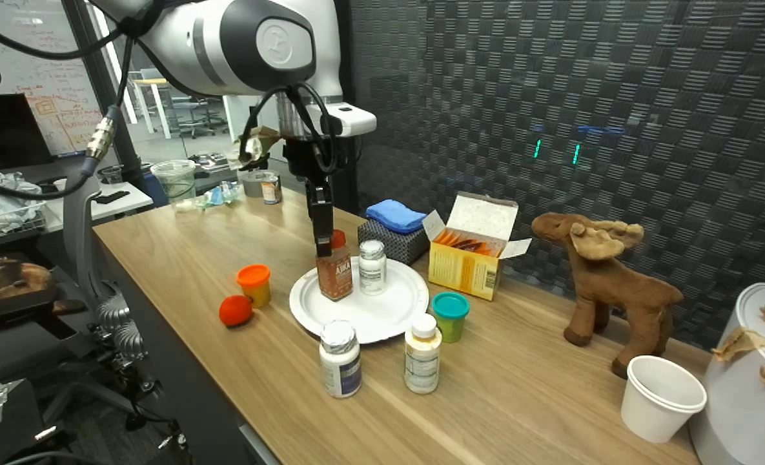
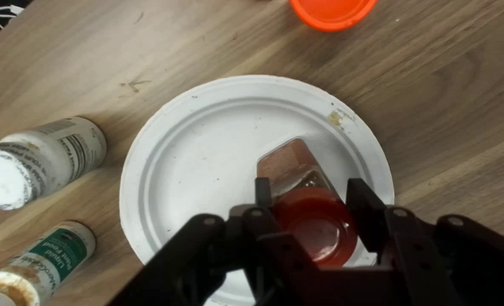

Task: Put the bottles on the tray

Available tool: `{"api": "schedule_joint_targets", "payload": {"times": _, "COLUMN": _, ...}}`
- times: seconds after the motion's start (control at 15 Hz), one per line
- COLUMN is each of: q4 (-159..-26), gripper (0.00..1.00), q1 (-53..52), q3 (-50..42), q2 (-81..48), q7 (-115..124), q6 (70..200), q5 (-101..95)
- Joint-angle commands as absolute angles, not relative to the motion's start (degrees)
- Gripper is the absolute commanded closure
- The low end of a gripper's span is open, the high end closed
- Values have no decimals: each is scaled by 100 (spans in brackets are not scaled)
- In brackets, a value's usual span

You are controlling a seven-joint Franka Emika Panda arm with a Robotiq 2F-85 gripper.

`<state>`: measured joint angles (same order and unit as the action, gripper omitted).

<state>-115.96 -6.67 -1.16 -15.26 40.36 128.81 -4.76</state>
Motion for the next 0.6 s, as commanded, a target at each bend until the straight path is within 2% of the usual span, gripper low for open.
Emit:
{"api": "schedule_joint_targets", "payload": {"times": 0.0, "q4": -11306, "gripper": 77, "q1": -662, "q3": -148, "q2": -1646, "q7": 4133, "q6": 12955, "q5": -448}}
{"api": "schedule_joint_targets", "payload": {"times": 0.53, "q4": -10867, "gripper": 77, "q1": -649, "q3": -121, "q2": -1988, "q7": 4012, "q6": 12969, "q5": -192}}
